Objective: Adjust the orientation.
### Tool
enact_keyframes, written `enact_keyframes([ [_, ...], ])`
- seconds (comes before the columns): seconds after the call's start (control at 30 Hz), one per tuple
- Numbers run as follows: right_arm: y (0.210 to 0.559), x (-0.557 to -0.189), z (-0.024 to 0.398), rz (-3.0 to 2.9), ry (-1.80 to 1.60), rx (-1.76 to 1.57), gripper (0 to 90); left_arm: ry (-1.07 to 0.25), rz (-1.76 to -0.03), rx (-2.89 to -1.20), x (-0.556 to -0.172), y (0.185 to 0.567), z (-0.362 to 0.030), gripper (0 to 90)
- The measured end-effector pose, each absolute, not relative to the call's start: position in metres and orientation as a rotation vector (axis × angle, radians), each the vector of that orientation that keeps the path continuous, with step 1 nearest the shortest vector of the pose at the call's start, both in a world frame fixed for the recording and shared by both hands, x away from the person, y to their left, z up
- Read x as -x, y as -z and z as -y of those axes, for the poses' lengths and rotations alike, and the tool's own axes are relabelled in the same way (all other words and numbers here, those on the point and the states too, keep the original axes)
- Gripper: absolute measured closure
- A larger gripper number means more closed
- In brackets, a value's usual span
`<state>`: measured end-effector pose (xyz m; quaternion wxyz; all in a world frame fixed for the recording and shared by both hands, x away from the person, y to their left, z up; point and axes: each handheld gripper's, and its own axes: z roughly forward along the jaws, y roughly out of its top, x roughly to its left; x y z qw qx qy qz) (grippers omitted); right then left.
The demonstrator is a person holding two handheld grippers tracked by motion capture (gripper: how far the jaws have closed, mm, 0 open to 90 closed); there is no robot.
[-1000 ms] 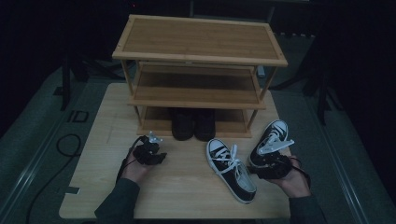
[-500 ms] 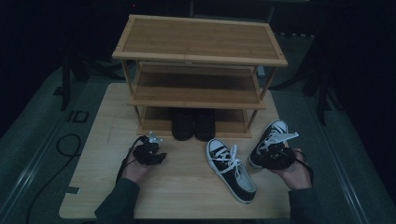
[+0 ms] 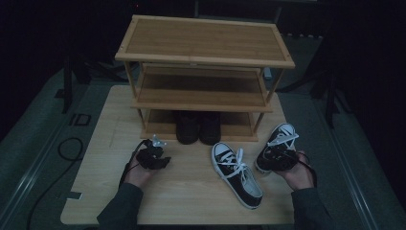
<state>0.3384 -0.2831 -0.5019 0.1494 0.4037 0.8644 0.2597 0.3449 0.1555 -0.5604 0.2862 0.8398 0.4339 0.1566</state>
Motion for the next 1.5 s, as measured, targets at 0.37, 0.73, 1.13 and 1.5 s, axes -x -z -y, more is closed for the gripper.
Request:
enact_keyframes([
  [0.37, 0.501, -0.341, 0.281, -2.52, -0.72, -1.152, 67.4, -0.417, -1.155, -2.245, -0.345, 0.561, -0.156, 57.6],
  [0.73, 0.501, -0.34, 0.283, -2.531, -0.722, -1.145, 68.6, -0.42, -1.157, -2.244, -0.345, 0.561, -0.156, 57.3],
  [1.13, 0.497, -0.333, 0.284, -2.573, -0.684, -1.114, 73.0, -0.418, -1.155, -2.243, -0.345, 0.561, -0.156, 57.1],
  [1.5, 0.494, -0.319, 0.292, -2.606, -0.69, -1.075, 75.3, -0.417, -1.155, -2.243, -0.345, 0.561, -0.156, 57.0],
])
